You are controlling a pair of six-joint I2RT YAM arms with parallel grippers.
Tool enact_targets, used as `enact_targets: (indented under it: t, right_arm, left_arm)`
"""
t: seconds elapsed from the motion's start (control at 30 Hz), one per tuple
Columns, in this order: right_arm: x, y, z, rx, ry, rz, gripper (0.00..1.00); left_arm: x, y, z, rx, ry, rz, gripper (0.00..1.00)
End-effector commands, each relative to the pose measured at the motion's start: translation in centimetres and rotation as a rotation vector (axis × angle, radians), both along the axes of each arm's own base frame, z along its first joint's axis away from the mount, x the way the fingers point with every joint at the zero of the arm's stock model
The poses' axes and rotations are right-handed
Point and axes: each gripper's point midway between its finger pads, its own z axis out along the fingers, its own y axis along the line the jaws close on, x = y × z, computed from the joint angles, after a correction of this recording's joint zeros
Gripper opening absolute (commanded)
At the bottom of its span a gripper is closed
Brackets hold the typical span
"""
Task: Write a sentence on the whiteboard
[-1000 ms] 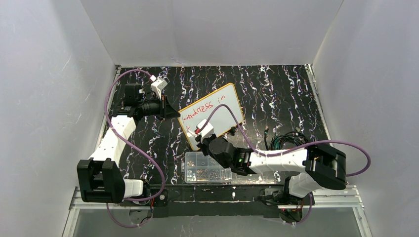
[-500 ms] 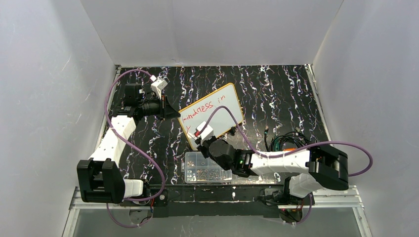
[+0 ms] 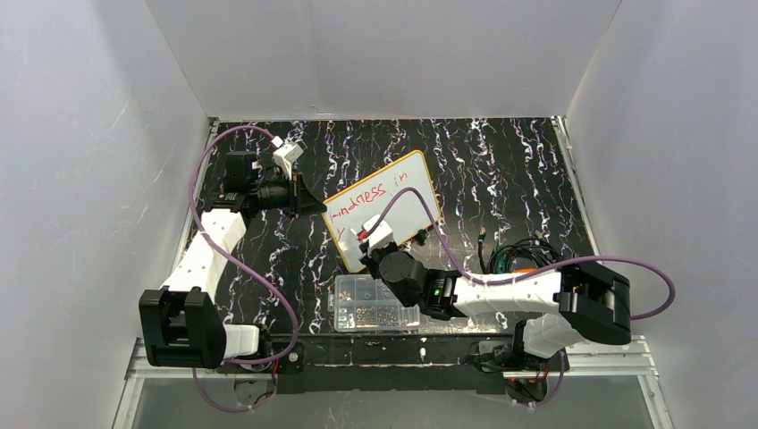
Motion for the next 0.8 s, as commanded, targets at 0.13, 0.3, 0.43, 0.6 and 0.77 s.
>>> enact_targets:
  t: [0.13, 0.3, 0.43, 0.6, 0.77]
  right_arm:
    - [1.4, 0.7, 1.4, 0.035, -0.041, -0.041, 0.01]
    - [1.3, 0.9, 1.5, 0.034, -0.049, -0.023, 0.01]
    - [1.2, 0.7, 1.8, 0.045, -0.057, -0.018, 0.01]
    - [0.9, 1.0, 1.5, 0.029, -0.058, 0.011, 0.01]
    - [0.4, 0.9, 0.3, 0.003, -0.030, 0.037, 0.01]
  left_arm:
    - [-0.9, -0.5, 1.5, -0.031, -0.042, -0.034, 0.00]
    - [-0.9, -0.5, 1.6, -0.030, -0.044, -0.034, 0.00]
    - [-0.9, -0.5, 1.6, -0.031, -0.045, -0.035, 0.00]
    - [-0.9, -0.5, 1.6, -0.031, -0.045, -0.035, 0.00]
    - [-0.9, -0.5, 1.6, -0.032, -0.045, -0.035, 0.00]
